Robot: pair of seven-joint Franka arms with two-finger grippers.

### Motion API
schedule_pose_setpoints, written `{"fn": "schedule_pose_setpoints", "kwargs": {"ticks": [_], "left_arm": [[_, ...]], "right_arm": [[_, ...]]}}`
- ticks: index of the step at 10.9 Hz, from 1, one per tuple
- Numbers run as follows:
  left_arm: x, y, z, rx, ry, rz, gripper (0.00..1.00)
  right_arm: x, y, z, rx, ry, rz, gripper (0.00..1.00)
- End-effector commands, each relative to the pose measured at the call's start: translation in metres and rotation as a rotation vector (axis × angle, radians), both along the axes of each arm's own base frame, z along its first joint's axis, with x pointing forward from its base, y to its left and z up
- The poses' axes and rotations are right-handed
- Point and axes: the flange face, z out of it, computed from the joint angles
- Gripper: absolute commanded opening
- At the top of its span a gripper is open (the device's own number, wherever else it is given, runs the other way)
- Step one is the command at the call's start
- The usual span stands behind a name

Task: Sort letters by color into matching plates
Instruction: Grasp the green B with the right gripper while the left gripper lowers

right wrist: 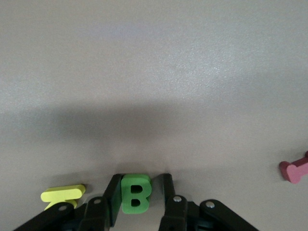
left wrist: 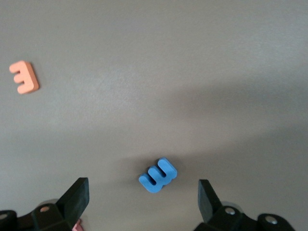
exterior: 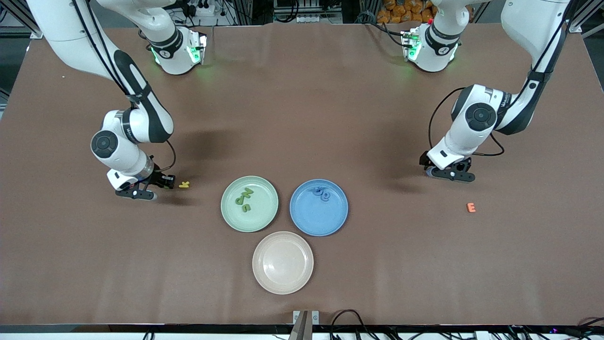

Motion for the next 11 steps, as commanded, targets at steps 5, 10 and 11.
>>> {"fn": "schedule_pose_setpoints", "kwargs": {"ticks": [5, 10, 11], "left_arm": [[0.022, -0.014, 0.023, 0.015, -0.061, -0.181, 1.0], [0.021, -0.019, 0.023, 0.015, -0.051, -0.226, 1.0], [0.022, -0.027, 0.025, 0.02, -0.051, -0.311, 1.0]], "right_arm": [[-0.001, -0.006, 0.001, -0.005, -0.001, 0.011, 0.25], [0.015, 0.006, 0.028, -0.008, 0.041, 0.02, 0.24], [0.022, 0.007, 0.037, -0.008, 0.048, 0.019, 0.24]]}}
